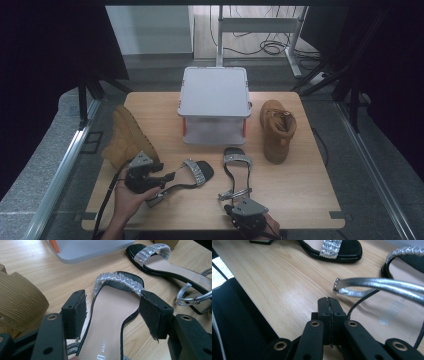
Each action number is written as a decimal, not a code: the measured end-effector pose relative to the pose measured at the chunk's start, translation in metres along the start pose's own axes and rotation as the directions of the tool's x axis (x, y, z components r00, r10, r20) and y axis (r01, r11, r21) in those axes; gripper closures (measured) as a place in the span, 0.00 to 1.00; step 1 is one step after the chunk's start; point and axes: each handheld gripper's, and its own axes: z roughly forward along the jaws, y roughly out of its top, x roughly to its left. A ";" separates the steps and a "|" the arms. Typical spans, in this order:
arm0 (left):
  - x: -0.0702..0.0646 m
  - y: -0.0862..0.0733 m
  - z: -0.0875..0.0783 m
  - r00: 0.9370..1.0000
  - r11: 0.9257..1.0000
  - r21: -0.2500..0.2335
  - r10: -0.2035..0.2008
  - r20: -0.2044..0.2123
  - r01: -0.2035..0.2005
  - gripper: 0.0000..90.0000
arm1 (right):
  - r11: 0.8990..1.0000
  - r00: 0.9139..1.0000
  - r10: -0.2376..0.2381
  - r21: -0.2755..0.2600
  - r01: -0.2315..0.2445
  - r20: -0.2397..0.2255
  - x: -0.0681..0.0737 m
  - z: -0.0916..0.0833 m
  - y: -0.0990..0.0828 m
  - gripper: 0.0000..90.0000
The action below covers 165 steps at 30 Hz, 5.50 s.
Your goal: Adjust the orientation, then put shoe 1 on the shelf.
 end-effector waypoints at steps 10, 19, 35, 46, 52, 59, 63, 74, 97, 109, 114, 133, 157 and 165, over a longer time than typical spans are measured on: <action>0.001 -0.001 0.001 1.000 1.000 0.007 -0.004 -0.004 0.004 0.43 | 1.000 0.999 0.006 0.012 -0.006 0.041 -0.010 -0.009 -0.011 0.99; 0.002 -0.001 0.000 1.000 1.000 0.006 -0.011 -0.009 0.011 0.43 | 0.999 0.996 0.051 0.005 -0.052 0.074 -0.024 -0.019 -0.019 0.99; 0.003 -0.002 0.004 1.000 1.000 0.022 -0.006 -0.008 0.006 0.43 | 0.990 0.977 0.142 -0.024 -0.140 0.157 -0.059 -0.043 -0.038 0.99; 0.004 -0.002 0.003 1.000 1.000 0.023 -0.005 -0.007 0.005 0.43 | 0.981 0.959 0.196 -0.034 -0.193 0.206 -0.079 -0.050 -0.047 0.99; 0.003 -0.002 0.003 1.000 1.000 0.031 -0.005 -0.005 0.005 0.43 | 0.979 0.955 0.203 -0.026 -0.203 0.216 -0.085 -0.051 -0.050 0.98; 0.006 -0.002 0.002 1.000 1.000 0.026 -0.011 -0.011 0.012 0.43 | 0.978 0.953 0.209 -0.040 -0.205 0.219 -0.081 -0.060 -0.056 0.98; 0.004 -0.002 0.002 1.000 1.000 0.027 -0.010 -0.012 0.010 0.43 | 0.966 0.937 0.257 -0.087 -0.243 0.236 -0.085 -0.075 -0.058 0.98; 0.004 -0.003 0.001 0.999 0.999 0.048 -0.010 -0.037 0.012 0.42 | 0.961 0.933 0.263 -0.151 -0.231 0.246 -0.091 -0.081 -0.043 0.90; -0.001 -0.004 0.017 0.996 0.971 0.230 0.073 -0.054 -0.059 0.39 | 0.986 0.986 0.104 -0.147 -0.085 0.127 -0.080 -0.041 0.045 0.58; -0.002 -0.005 0.028 0.991 0.945 0.312 0.124 -0.051 -0.102 0.39 | 0.988 0.983 0.119 -0.112 -0.104 0.137 -0.082 -0.035 0.036 0.54; -0.005 -0.005 0.032 0.988 0.934 0.338 0.144 -0.058 -0.117 0.39 | 0.988 0.982 0.128 -0.106 -0.114 0.136 -0.085 -0.034 0.033 0.53; -0.004 0.000 0.051 0.986 0.892 0.431 0.165 -0.029 -0.136 0.34 | 0.991 0.983 0.133 -0.037 -0.130 0.126 -0.099 -0.030 0.030 0.45; 0.003 0.006 0.058 0.989 0.859 0.492 0.143 0.042 -0.145 0.43 | 0.898 1.000 0.028 0.439 -0.026 0.003 -0.146 0.025 0.057 0.28; 0.004 0.006 0.058 0.989 0.856 0.497 0.138 0.046 -0.143 0.43 | 0.848 1.000 -0.012 0.530 0.010 0.000 -0.146 0.040 0.051 0.36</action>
